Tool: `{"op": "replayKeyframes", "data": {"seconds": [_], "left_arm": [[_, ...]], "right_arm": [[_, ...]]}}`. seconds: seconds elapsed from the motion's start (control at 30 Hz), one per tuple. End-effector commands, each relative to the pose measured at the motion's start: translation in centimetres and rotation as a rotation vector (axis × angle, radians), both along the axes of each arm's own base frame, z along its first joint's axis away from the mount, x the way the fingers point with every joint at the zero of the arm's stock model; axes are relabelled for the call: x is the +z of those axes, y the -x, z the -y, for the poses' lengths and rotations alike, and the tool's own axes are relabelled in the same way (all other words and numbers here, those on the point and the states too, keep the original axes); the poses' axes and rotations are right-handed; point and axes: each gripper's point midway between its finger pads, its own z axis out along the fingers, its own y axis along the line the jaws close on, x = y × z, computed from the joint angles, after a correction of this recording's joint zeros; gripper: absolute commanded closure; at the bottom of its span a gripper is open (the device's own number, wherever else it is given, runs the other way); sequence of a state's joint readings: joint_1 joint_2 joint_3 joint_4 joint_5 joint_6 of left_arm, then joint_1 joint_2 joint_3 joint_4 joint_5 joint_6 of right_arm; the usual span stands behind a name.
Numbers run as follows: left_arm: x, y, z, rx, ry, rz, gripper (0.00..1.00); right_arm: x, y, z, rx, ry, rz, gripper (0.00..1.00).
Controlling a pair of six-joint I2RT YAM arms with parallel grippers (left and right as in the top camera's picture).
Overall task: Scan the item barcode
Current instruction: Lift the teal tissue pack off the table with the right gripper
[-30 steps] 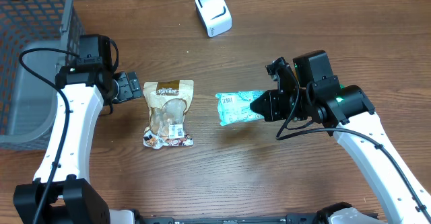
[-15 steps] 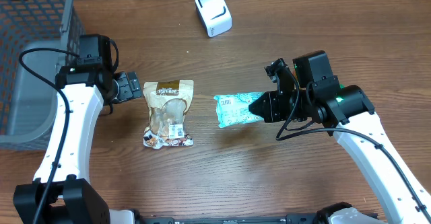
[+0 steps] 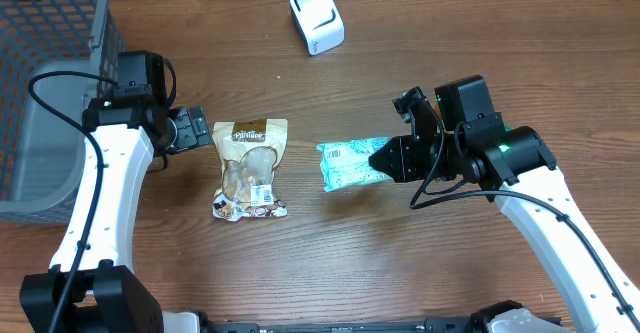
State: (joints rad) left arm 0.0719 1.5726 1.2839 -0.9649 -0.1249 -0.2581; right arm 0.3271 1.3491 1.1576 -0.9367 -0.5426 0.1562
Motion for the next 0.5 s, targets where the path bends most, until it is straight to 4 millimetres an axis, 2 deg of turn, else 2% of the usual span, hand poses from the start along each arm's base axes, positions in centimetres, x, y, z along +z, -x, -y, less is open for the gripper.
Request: {"op": "replayKeyframes", "data": {"seconds": [0.0, 0.47], "left_arm": [[0.71, -0.31, -0.22, -0.007, -0.017, 0.019, 0.00], [0.71, -0.31, -0.23, -0.007, -0.017, 0.019, 0.01]], "right_arm": [[1.68, -0.04, -0.27, 0.014, -0.027, 0.039, 0.89], [1.20, 0.77, 0.00, 0.014, -0.013, -0.004, 0.89]]}}
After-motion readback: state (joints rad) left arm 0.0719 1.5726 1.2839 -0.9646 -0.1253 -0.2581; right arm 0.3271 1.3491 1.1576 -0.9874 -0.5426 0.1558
